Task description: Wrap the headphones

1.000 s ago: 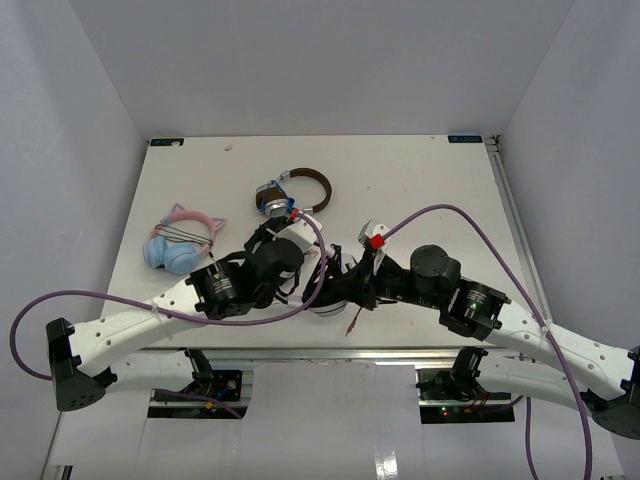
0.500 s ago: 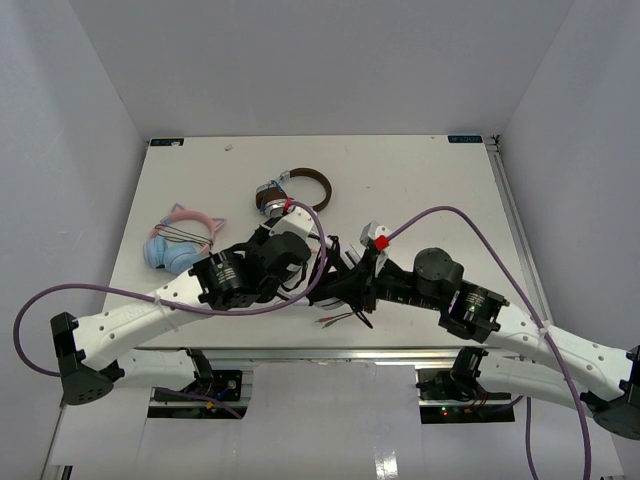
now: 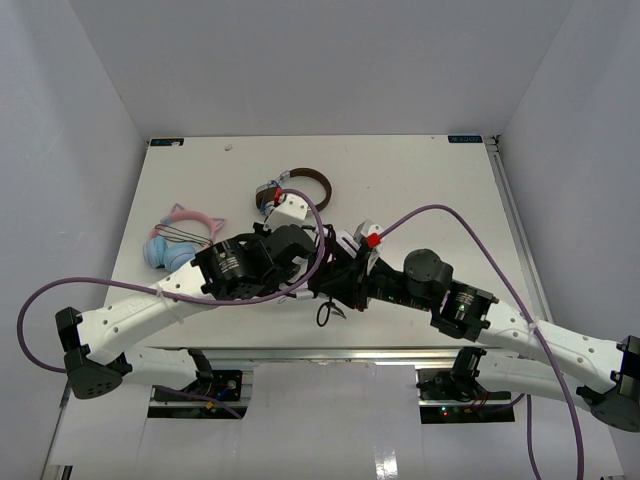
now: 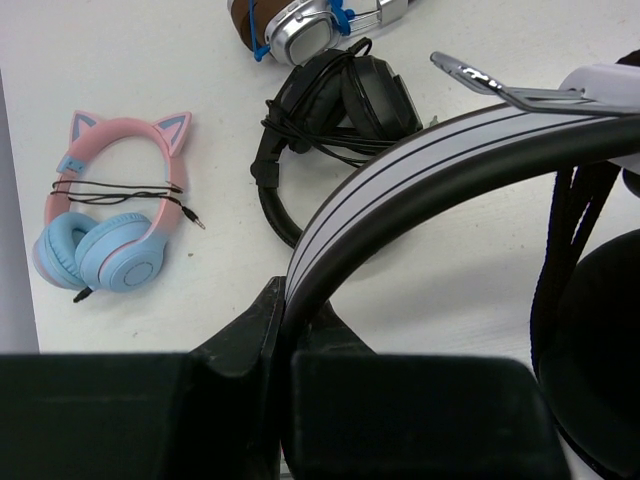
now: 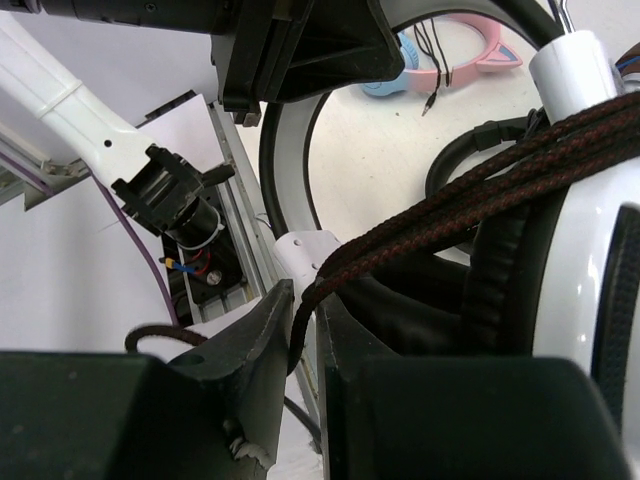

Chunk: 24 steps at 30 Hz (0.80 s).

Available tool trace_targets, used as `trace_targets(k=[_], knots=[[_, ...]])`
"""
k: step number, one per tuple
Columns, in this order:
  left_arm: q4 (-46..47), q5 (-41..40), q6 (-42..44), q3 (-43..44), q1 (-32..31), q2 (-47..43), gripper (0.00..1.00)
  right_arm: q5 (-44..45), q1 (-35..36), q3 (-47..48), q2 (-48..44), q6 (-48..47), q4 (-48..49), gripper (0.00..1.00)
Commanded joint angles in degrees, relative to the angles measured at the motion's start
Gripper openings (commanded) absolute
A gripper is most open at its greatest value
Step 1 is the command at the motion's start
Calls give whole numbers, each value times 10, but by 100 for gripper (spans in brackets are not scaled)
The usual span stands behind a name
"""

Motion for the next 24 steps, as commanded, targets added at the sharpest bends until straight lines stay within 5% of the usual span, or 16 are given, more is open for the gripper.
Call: trace_targets(k=[1,24], knots=[[16,-22,-67,46,5,-10,0,37,17,10,8,9,15,22],[-10,-9,-115,86,5,-25,0,162,111,40,79,8,22,36]])
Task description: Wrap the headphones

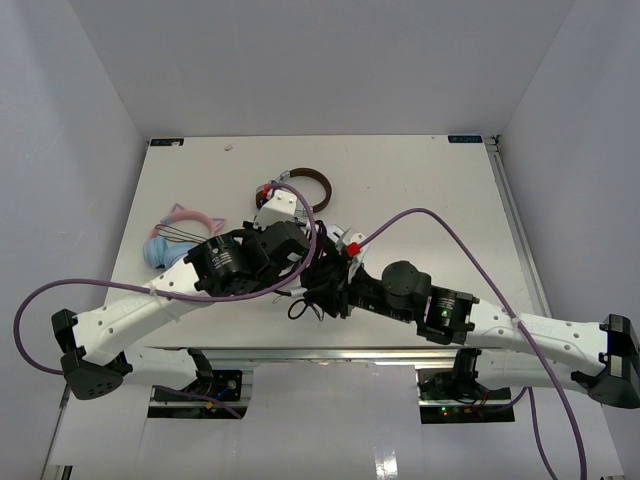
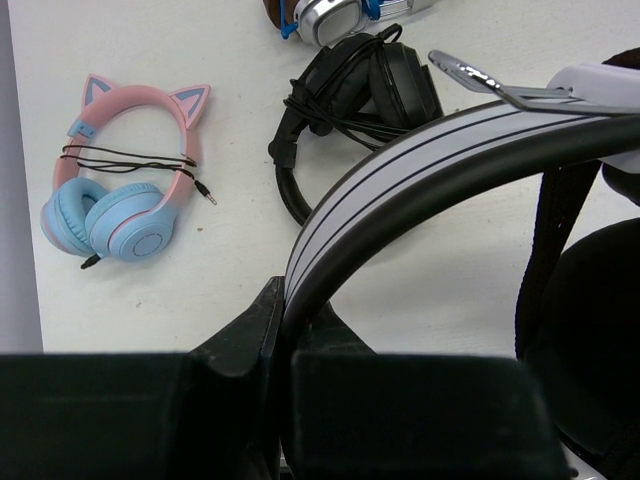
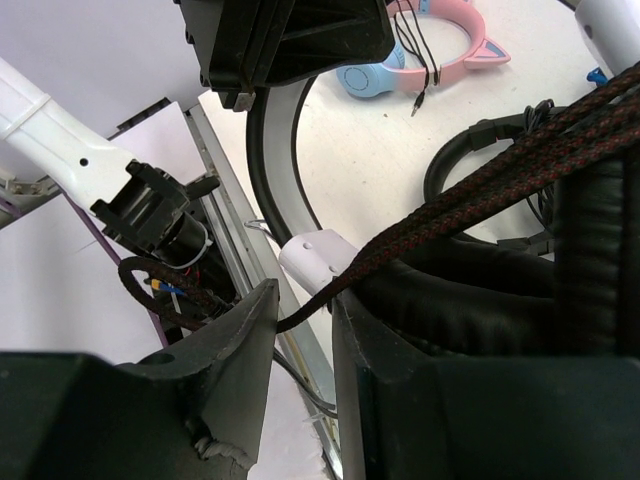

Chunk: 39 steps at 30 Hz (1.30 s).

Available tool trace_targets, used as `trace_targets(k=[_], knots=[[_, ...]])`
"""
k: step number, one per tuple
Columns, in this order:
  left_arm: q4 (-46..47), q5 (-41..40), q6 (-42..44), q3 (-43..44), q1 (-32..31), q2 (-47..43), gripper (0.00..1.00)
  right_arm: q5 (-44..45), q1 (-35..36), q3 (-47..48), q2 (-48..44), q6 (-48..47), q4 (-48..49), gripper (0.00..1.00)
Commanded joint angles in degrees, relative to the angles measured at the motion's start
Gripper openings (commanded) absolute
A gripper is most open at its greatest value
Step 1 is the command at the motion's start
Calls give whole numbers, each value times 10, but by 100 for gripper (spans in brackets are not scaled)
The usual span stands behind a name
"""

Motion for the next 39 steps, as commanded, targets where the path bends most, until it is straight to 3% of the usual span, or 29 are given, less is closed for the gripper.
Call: trace_targets(k=[1,28,39], knots=[[62,-4,-55,52,-2,-28,0,21,18,22,24,-2,-3,36],[42,-22,-70,77,-2,-54,0,65,61,25,46,-7,-16,43],[34,0,-78,96,-2,-62,0,109,87,-46,21,-95,85,52]])
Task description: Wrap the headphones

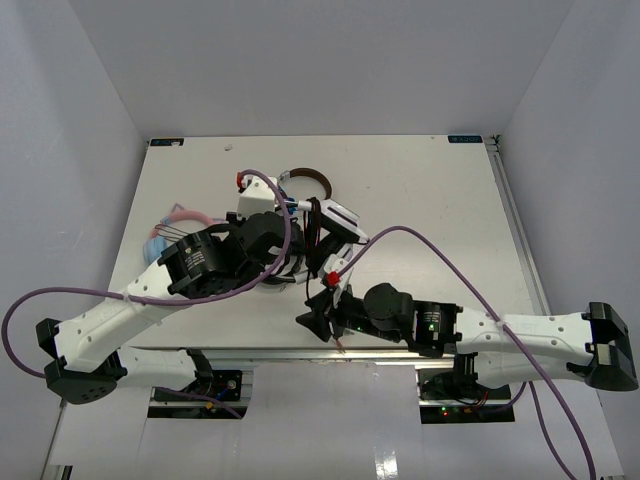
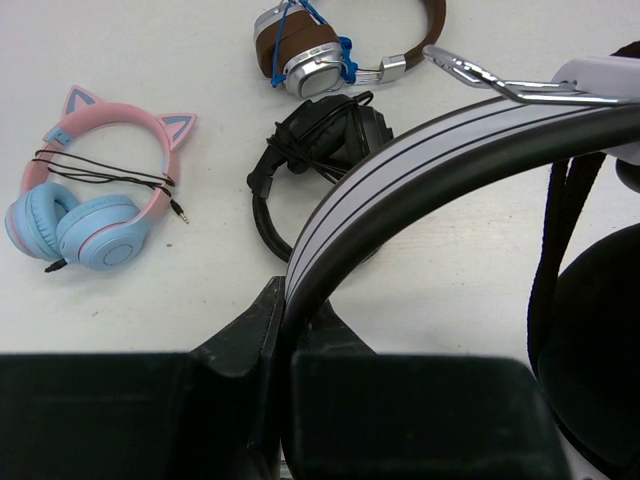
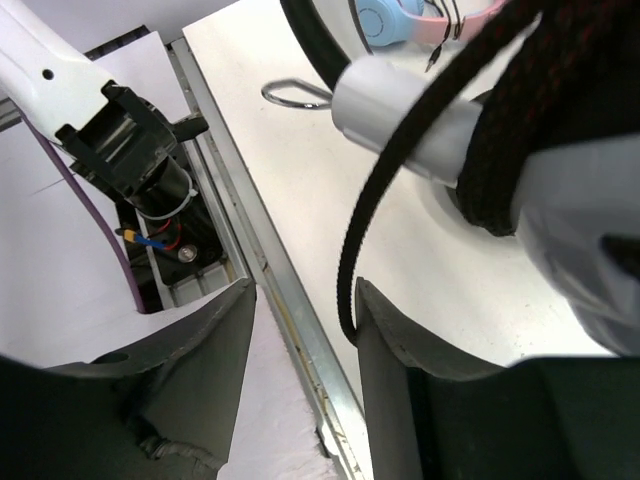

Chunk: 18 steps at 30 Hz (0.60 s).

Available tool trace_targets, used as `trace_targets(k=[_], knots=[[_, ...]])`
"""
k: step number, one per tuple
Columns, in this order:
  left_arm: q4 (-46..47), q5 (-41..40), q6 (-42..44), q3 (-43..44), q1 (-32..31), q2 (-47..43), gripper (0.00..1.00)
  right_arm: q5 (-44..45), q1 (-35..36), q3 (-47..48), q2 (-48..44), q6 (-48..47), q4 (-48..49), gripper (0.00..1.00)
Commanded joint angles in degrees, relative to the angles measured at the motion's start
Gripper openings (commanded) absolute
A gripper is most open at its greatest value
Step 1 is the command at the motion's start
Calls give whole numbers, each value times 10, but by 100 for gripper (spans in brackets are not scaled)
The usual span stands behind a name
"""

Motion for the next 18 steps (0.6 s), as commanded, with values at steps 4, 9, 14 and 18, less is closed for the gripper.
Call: trace_targets(k=[4,9,14,18], knots=[[49,30,-25,46,-1,-44,0,45,6,-52,-10,-91,110,53],[66,61,-19,50,-2,-59,0,72,5,-101,-10,-120,192,53],[73,79,-18,54,-1,-71,0,83,4,-156,-11,-128,267,53],[84,95,-18,51,-1,-81,0,74,4,-188,-4,-128,329,52]])
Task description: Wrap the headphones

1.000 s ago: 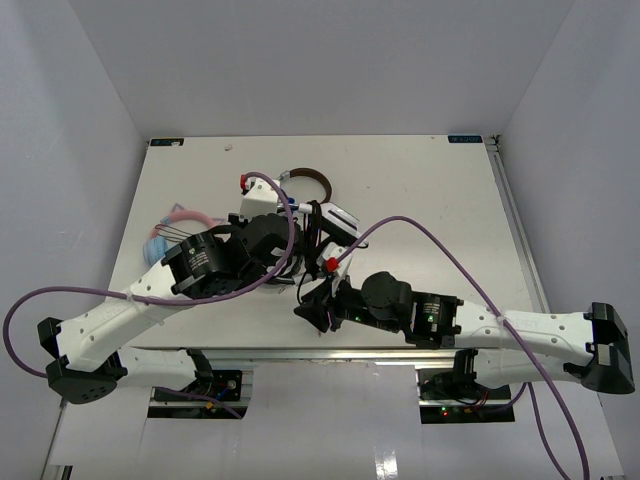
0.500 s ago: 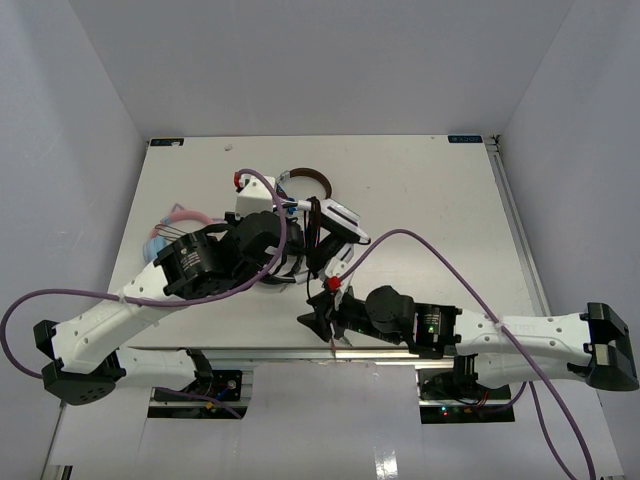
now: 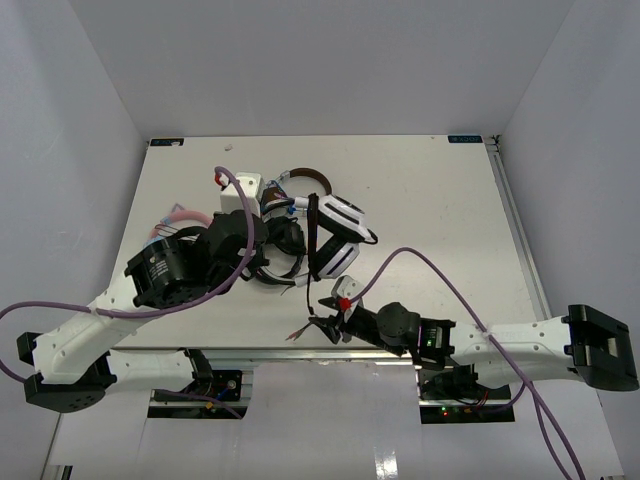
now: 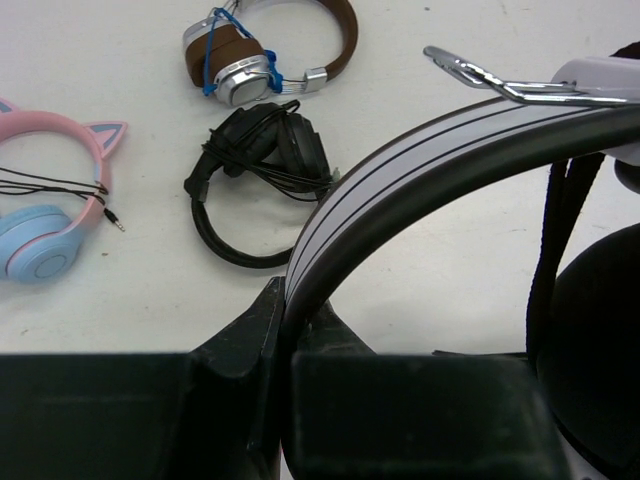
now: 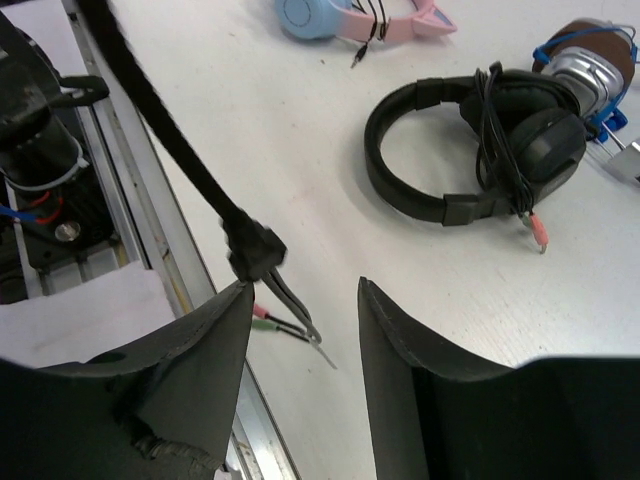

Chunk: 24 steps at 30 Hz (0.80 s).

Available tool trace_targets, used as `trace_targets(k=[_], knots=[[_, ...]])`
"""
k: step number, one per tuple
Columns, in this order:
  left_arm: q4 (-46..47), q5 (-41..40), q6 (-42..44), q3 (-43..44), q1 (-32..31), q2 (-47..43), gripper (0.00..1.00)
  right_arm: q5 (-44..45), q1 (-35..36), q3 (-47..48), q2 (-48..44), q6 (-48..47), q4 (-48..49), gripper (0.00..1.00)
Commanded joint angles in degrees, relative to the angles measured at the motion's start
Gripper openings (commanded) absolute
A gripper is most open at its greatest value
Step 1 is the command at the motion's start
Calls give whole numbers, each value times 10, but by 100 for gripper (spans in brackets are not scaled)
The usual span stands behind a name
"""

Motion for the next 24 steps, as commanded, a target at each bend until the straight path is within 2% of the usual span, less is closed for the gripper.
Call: trace_targets(k=[1,15,24], knots=[[66,28,-19,29,-1,-36,0,5,0,-27,8,-11,133,52],[77,49,-20,31,-1,-53,0,-25,-17,-41,131,-18,274,52],[86,60,-21,28,-1,-65,0,-26,-19,-59,195,8,344,45]])
